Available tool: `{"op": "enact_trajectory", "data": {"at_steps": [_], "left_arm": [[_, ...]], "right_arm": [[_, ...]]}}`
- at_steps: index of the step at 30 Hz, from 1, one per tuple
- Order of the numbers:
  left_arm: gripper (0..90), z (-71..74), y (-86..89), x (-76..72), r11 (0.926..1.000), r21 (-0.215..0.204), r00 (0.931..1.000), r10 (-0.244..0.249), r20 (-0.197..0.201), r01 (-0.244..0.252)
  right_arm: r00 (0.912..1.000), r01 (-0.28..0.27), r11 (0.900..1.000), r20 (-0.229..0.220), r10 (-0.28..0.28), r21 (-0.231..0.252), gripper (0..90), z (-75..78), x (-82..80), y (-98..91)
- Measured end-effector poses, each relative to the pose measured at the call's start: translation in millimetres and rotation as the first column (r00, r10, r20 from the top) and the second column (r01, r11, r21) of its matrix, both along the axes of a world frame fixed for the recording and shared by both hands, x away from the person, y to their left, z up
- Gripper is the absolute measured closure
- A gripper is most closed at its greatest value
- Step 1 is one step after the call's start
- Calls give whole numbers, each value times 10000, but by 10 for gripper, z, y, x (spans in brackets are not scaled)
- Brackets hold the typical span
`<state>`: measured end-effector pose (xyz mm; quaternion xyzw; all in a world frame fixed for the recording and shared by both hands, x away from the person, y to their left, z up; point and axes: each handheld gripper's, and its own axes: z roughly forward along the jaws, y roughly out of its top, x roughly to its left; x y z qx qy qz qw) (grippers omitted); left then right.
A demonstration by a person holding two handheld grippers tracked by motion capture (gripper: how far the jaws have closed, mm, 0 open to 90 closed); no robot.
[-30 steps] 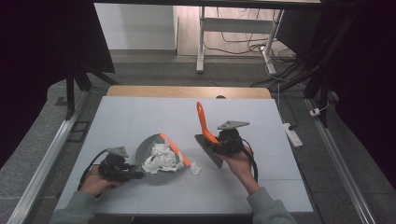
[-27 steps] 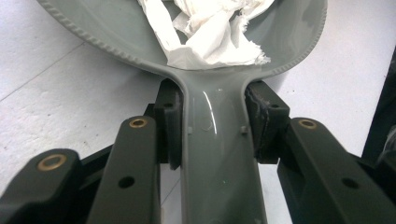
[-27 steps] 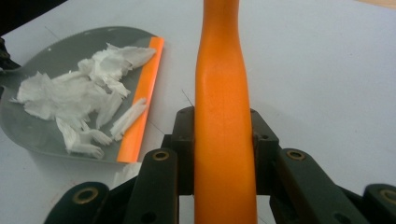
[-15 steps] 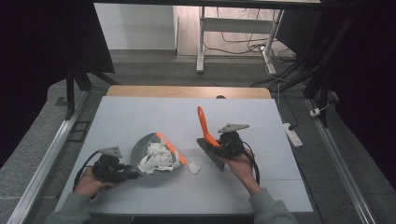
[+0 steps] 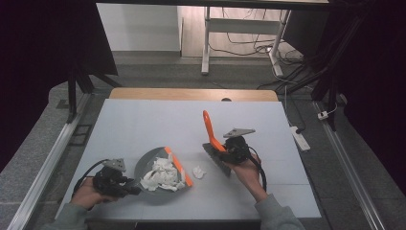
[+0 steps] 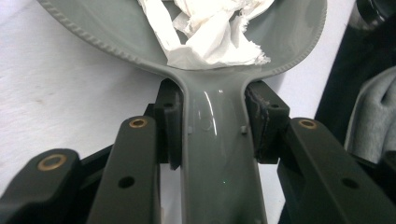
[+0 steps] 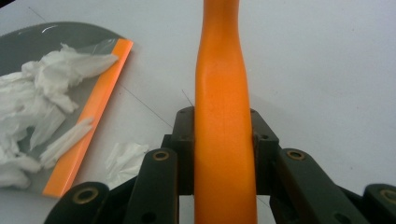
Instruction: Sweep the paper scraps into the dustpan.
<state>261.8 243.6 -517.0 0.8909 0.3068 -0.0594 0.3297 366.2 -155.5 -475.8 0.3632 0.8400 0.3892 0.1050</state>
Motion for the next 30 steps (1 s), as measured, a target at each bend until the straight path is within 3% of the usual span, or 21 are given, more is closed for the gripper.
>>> {"op": "enact_trajectory", "data": {"at_steps": [13, 25, 30], "left_arm": [[611, -22, -198, 23, 9989, 177, 9990, -421, -112, 423], [612, -24, -398, 49, 9988, 180, 9989, -457, -66, 458], [611, -32, -438, 55, 9989, 205, 9991, -432, -22, 432]], "right_arm": [[9998, 20, 9999, -215, -24, -156, 704, -59, 29, 187], [9976, -679, 9955, -189, 668, -658, 704, -114, -122, 704], [9935, -1119, 9927, -249, 1109, -448, 704, -110, -235, 896]]}}
